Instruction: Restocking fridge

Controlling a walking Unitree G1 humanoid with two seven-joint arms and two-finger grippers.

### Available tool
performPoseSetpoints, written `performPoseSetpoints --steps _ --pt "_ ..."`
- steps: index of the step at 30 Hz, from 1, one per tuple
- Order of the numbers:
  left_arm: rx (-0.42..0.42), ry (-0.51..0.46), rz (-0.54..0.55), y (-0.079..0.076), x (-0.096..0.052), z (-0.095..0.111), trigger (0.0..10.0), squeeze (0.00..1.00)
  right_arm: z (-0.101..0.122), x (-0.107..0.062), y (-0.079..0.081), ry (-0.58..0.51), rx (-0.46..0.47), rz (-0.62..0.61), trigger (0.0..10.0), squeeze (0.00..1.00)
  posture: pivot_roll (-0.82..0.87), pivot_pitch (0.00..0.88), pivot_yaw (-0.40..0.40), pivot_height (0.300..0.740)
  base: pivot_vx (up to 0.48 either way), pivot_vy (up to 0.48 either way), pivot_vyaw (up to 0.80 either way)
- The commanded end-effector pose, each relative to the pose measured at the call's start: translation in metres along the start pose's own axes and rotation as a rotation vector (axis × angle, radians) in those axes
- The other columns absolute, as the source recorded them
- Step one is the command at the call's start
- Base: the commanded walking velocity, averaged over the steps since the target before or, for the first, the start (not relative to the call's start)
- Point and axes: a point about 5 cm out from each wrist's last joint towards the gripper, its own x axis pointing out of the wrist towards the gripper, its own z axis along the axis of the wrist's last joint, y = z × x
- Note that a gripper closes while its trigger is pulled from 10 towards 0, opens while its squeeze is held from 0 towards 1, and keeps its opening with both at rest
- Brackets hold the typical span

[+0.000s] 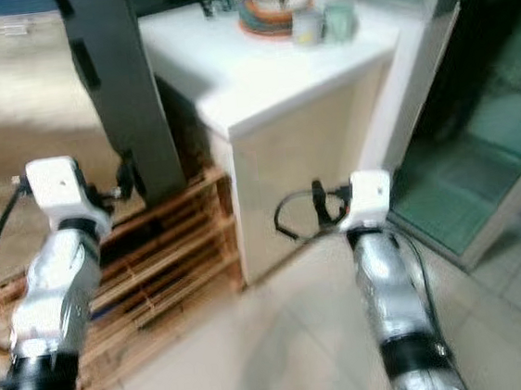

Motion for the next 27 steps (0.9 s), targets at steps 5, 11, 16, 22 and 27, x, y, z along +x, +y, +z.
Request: performPoseSetpoints --steps 5,11,16,22,27 --pt "-0.035 -0.004 -0.073 -0.014 -0.002 0.000 10.0 0.00 0.003 -0.002 -0.010 -0.014 -0.003 -0.032 10.0 0.00 -0.07 0.000 0.022 0.740 -0.435 0.000 -0.77" --pt "-0.020 -0.012 -0.113 -0.016 -0.005 0.000 10.0 0.00 0.002 -0.002 -0.009 -0.013 0.005 -0.027 10.0 0.00 -0.07 0.000 0.021 0.740 -0.436 0.000 -0.76" --pt "0.031 -0.060 -0.171 -0.024 -0.008 0.002 10.0 0.00 0.003 -0.003 -0.009 -0.033 0.010 -0.032 10.0 0.00 -0.07 0.000 0.018 0.740 -0.245 0.000 -0.60" --pt "0.006 -0.039 -0.157 -0.023 -0.005 0.001 10.0 0.00 0.003 -0.004 -0.009 -0.042 0.011 -0.032 10.0 0.00 -0.06 0.000 0.016 0.740 -0.061 0.052 0.00" --pt "0.118 -0.091 -0.159 -0.024 -0.003 0.008 10.0 0.00 0.007 -0.010 0.003 -0.075 -0.016 0.112 10.0 0.00 -0.05 0.000 0.025 0.740 -0.221 0.188 0.00"
